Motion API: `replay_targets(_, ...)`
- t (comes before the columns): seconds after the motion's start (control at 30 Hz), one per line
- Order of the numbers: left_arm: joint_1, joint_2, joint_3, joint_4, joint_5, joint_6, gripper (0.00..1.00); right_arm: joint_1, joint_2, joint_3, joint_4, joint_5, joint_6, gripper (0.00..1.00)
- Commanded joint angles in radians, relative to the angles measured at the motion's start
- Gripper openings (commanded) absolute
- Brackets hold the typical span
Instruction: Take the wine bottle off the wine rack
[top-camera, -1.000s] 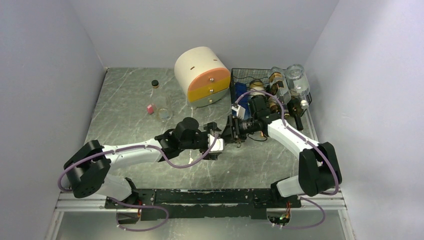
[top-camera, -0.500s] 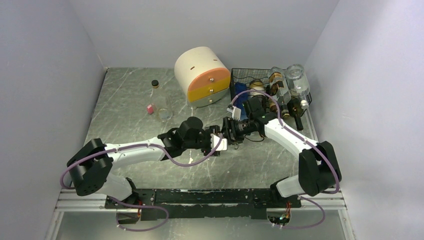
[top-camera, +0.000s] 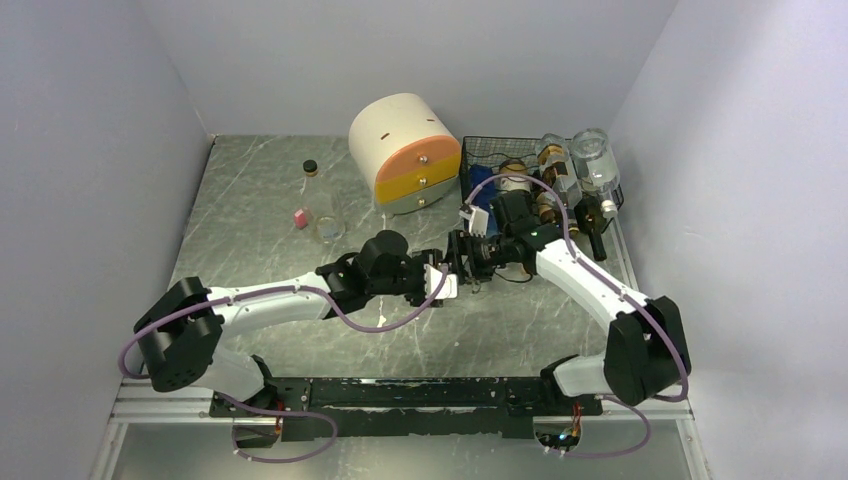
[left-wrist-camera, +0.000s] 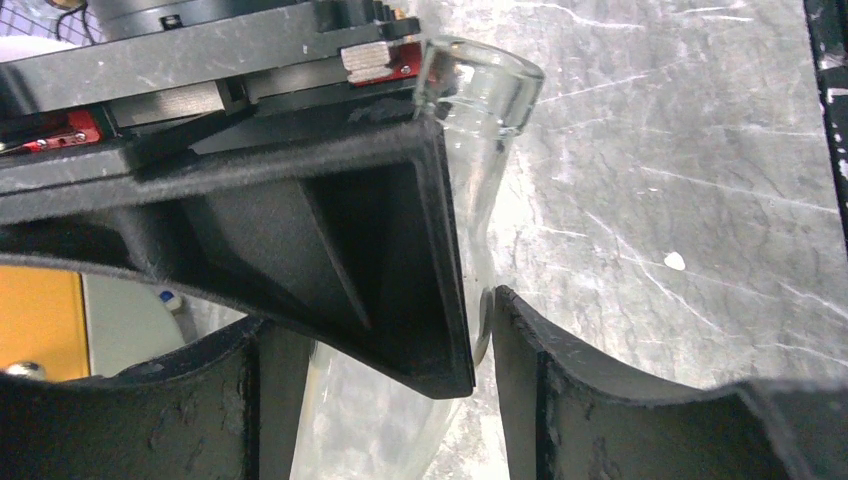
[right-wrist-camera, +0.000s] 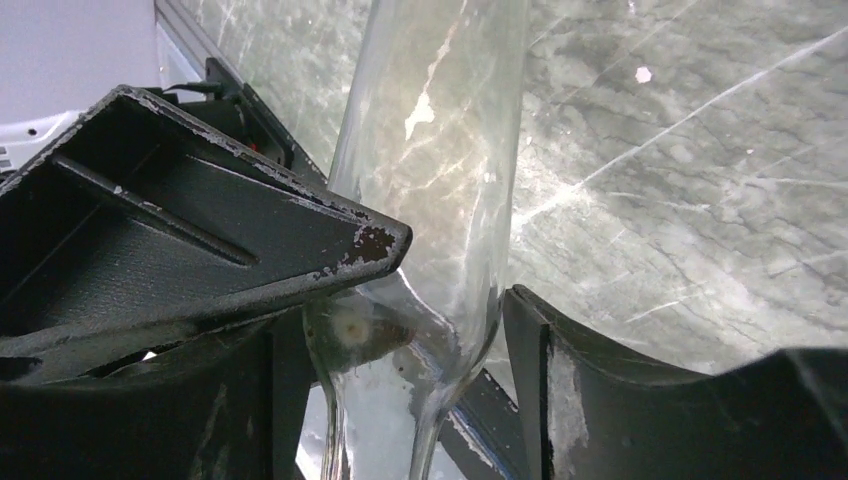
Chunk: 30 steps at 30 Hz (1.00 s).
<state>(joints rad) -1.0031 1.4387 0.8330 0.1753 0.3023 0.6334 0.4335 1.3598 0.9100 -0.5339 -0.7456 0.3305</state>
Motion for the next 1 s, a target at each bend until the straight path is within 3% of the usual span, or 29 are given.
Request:
replay_targets(0.0, -0.011, -0.005, 0.025, -0.015, -0.017, 0.017, 0.13, 0.008, -0.072, 0.058, -0.023, 0.069, -0.011, 0.76)
replay_targets(0.17, -0.011, -0.027, 0.015, 0.004, -0.036, 0.014, 0.07, 0.001, -0.122, 0.08, -0.054, 0.16, -0.009, 0.89)
replay_targets(0.37, -0.011, -0.06, -0.002, 0.046, -0.081, 0.009, 0.07, -0.053, -0.185, 0.157, -0.137, 0.342, 0.001, 0.93)
replay_targets(0.5, -0.011, -0.094, -0.018, 0.099, -0.139, -0.025, 0.07, -0.174, -0.269, 0.211, -0.161, 0.437, 0.011, 0.97)
replay_targets(0.67, -0.011, -0.142, -0.029, 0.196, -0.306, -0.128, 0.07, -0.295, -0.354, 0.287, -0.17, 0.553, 0.009, 1.0)
replay_targets(0.97, 0.034, -0.207, -0.018, 0.314, -0.676, -0.335, 0.07, -0.3, -0.368, 0.295, -0.152, 0.542, 0.023, 1.0)
